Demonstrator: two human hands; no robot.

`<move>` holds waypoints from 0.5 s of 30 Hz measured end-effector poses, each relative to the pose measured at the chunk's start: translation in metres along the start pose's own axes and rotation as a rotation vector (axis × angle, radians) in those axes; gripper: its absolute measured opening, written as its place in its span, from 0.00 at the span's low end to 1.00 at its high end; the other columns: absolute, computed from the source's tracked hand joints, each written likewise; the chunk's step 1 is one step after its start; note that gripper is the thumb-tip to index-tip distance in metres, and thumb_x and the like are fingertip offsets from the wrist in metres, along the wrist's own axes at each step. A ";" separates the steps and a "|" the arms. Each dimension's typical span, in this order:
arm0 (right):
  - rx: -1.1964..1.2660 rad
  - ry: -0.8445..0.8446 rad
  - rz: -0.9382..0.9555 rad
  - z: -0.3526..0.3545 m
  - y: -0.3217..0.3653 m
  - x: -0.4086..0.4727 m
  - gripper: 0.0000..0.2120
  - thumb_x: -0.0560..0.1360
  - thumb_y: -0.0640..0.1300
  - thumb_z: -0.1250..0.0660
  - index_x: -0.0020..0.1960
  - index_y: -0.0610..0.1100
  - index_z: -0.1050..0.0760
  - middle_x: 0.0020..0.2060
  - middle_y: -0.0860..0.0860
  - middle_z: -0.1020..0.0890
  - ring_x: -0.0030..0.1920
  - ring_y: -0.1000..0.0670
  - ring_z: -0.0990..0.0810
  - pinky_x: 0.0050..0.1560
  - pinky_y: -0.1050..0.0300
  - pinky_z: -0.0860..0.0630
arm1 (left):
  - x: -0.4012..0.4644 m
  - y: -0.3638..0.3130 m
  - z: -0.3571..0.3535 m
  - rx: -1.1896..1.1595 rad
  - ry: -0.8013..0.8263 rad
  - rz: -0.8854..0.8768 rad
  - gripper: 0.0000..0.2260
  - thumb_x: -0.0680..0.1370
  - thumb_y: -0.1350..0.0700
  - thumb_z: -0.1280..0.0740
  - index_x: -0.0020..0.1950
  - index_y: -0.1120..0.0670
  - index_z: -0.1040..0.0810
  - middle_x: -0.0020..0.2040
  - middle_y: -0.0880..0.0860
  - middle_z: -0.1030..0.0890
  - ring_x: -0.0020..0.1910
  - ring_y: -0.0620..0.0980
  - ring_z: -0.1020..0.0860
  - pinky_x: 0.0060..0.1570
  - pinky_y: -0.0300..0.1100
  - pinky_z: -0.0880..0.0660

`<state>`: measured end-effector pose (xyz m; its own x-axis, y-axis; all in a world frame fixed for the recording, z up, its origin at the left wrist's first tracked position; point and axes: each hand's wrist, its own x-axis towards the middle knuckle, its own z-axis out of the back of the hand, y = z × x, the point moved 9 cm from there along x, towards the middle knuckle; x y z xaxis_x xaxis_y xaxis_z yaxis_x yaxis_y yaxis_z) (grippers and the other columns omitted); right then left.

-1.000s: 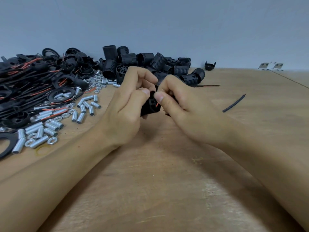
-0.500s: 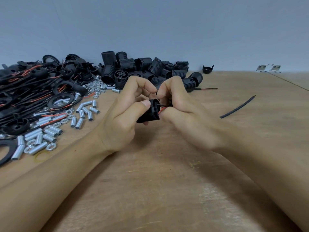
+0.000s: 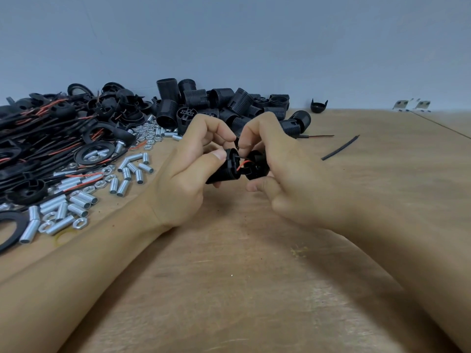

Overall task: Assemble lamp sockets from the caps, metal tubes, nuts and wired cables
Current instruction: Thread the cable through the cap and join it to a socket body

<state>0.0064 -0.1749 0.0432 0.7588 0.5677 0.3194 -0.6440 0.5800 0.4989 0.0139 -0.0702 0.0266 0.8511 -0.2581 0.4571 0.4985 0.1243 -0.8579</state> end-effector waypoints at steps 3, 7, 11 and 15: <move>-0.022 -0.015 -0.004 0.007 0.002 0.003 0.27 0.70 0.31 0.27 0.56 0.52 0.38 0.52 0.56 0.24 0.51 0.54 0.24 0.49 0.63 0.29 | 0.001 -0.001 0.002 0.001 -0.010 0.003 0.09 0.76 0.60 0.44 0.55 0.53 0.30 0.49 0.60 0.27 0.41 0.50 0.27 0.36 0.47 0.29; -0.075 -0.026 0.024 0.011 0.006 0.003 0.27 0.70 0.33 0.26 0.54 0.53 0.39 0.53 0.56 0.21 0.53 0.51 0.22 0.50 0.60 0.30 | 0.002 -0.003 0.004 0.002 -0.034 -0.006 0.08 0.76 0.60 0.44 0.54 0.55 0.30 0.48 0.62 0.27 0.38 0.49 0.26 0.35 0.45 0.29; -0.140 -0.035 0.045 0.010 0.006 0.002 0.23 0.71 0.36 0.25 0.55 0.51 0.36 0.50 0.54 0.20 0.44 0.63 0.25 0.42 0.65 0.32 | 0.002 -0.001 0.008 0.012 -0.067 0.002 0.08 0.76 0.59 0.44 0.53 0.55 0.30 0.47 0.62 0.26 0.38 0.53 0.27 0.35 0.50 0.30; -0.235 -0.032 0.074 0.007 0.009 0.002 0.22 0.72 0.35 0.27 0.53 0.52 0.37 0.39 0.52 0.24 0.41 0.58 0.28 0.41 0.62 0.32 | 0.003 -0.001 0.008 0.050 -0.073 -0.013 0.08 0.75 0.59 0.44 0.53 0.56 0.29 0.48 0.66 0.26 0.38 0.57 0.27 0.35 0.53 0.30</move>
<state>0.0030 -0.1726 0.0536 0.7093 0.5967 0.3753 -0.6998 0.6599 0.2735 0.0170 -0.0629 0.0307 0.8535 -0.1893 0.4855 0.5154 0.1693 -0.8401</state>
